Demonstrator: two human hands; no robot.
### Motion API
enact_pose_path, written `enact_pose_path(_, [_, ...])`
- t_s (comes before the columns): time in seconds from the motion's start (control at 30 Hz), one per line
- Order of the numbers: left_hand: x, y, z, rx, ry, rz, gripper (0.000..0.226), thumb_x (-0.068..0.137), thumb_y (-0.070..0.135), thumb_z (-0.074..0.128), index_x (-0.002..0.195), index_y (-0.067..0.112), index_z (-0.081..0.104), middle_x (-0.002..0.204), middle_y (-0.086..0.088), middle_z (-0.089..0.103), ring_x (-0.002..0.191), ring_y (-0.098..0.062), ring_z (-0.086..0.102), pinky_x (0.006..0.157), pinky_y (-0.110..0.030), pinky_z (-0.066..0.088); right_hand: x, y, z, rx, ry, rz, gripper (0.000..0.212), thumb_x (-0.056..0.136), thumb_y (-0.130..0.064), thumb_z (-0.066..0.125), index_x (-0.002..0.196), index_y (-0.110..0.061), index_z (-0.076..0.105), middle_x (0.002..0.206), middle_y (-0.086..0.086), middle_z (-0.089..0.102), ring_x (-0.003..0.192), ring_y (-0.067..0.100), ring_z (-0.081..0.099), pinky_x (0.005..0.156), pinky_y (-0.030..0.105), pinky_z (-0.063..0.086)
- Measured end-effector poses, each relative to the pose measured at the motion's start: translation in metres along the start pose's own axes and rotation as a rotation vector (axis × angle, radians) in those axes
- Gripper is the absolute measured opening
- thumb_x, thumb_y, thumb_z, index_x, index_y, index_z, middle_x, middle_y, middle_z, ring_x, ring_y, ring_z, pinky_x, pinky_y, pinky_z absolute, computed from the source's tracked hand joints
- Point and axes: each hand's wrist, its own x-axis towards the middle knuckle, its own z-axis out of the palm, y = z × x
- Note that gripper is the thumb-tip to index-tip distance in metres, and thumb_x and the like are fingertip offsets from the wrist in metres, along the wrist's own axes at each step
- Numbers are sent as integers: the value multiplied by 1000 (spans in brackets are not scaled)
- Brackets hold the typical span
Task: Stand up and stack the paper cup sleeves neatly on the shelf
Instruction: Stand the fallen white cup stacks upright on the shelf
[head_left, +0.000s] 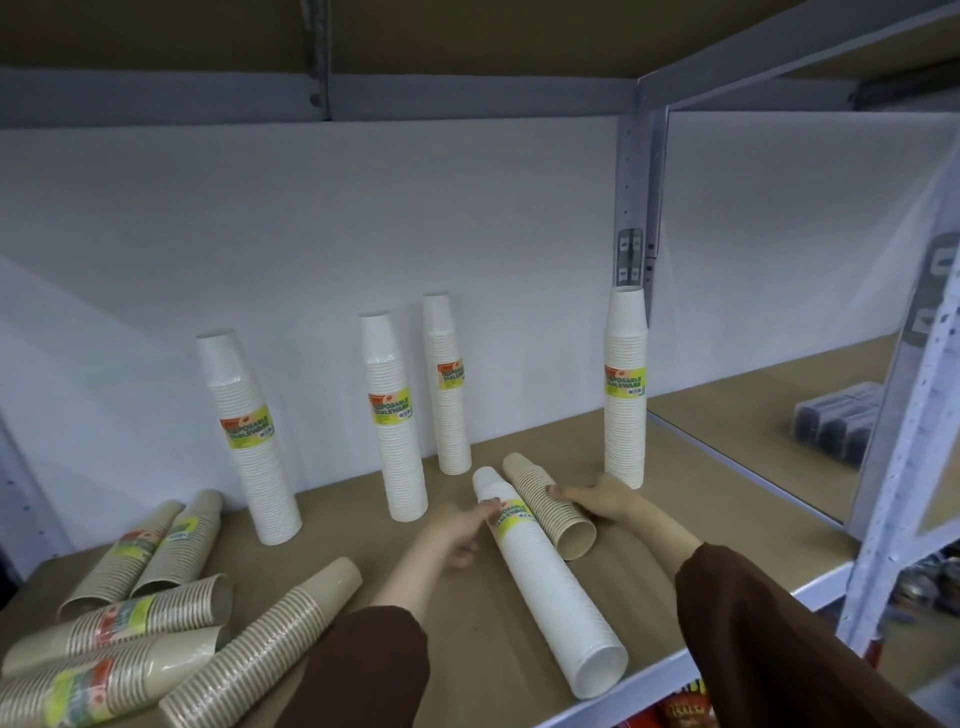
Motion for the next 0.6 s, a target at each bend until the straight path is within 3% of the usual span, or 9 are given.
enact_pose_path(0.07, [-2, 6, 15, -25, -108, -43, 64, 83, 50, 58, 124, 2, 46, 100, -11, 56, 83, -20, 59, 65, -26, 52, 0, -8, 6, -41, -48, 25, 70, 73, -45, 71, 119, 5, 53, 118, 15, 62, 87, 19, 57, 70, 25, 45])
enact_pose_path(0.13, [-1, 7, 25, -57, -153, -56, 66, 82, 46, 62, 127, 3, 43, 121, -13, 55, 106, -24, 59, 82, -32, 53, -1, -15, 9, -83, -83, 46, 72, 73, -42, 72, 123, 4, 49, 122, 14, 61, 88, 20, 57, 70, 26, 46])
enact_pose_path(0.2, [1, 7, 30, -116, -164, -44, 64, 80, 37, 67, 129, 3, 43, 132, -14, 53, 117, -26, 55, 88, -34, 51, -3, -19, 10, -85, -100, 52, 69, 73, -37, 72, 124, 4, 48, 123, 15, 61, 91, 21, 60, 69, 27, 50])
enact_pose_path(0.27, [1, 7, 30, -193, -162, -23, 59, 79, 27, 70, 126, 2, 45, 128, -14, 55, 115, -25, 56, 87, -35, 52, -4, -21, 10, -37, -90, 45, 67, 74, -31, 73, 125, 4, 48, 123, 17, 61, 98, 25, 62, 69, 29, 52])
enact_pose_path(0.37, [1, 11, 22, -283, -84, 58, 55, 75, 20, 73, 120, 0, 50, 114, -12, 60, 102, -26, 60, 81, -36, 54, -4, -19, 5, 65, 4, 14, 67, 72, -28, 75, 123, 6, 49, 121, 18, 61, 92, 26, 61, 56, 24, 47])
enact_pose_path(0.43, [2, 19, 12, -263, 27, 183, 49, 73, 24, 75, 112, 0, 59, 113, -15, 65, 98, -27, 65, 79, -35, 55, -1, -18, -1, 150, 86, -39, 63, 71, -23, 76, 121, 7, 52, 118, 19, 63, 93, 27, 63, 62, 25, 50])
enact_pose_path(0.5, [-2, 30, 2, -201, 164, 329, 39, 72, 31, 74, 99, 3, 66, 105, -15, 70, 84, -23, 67, 65, -27, 52, 1, -20, -6, 176, 177, -118, 53, 72, -18, 75, 115, 6, 59, 114, 20, 66, 98, 29, 64, 74, 28, 51])
enact_pose_path(0.57, [-7, 42, -4, -159, 320, 465, 33, 71, 33, 74, 91, 10, 64, 99, -9, 70, 71, -14, 60, 53, -21, 42, 1, -22, -9, 201, 272, -176, 47, 70, -14, 76, 110, 5, 60, 112, 20, 66, 101, 31, 63, 78, 30, 48])
enact_pose_path(0.6, [-8, 46, -6, -160, 386, 526, 33, 70, 32, 75, 92, 12, 61, 99, -6, 69, 73, -13, 58, 56, -22, 41, 0, -22, -9, 217, 314, -187, 48, 69, -12, 77, 110, 5, 58, 112, 19, 66, 102, 31, 62, 77, 30, 46])
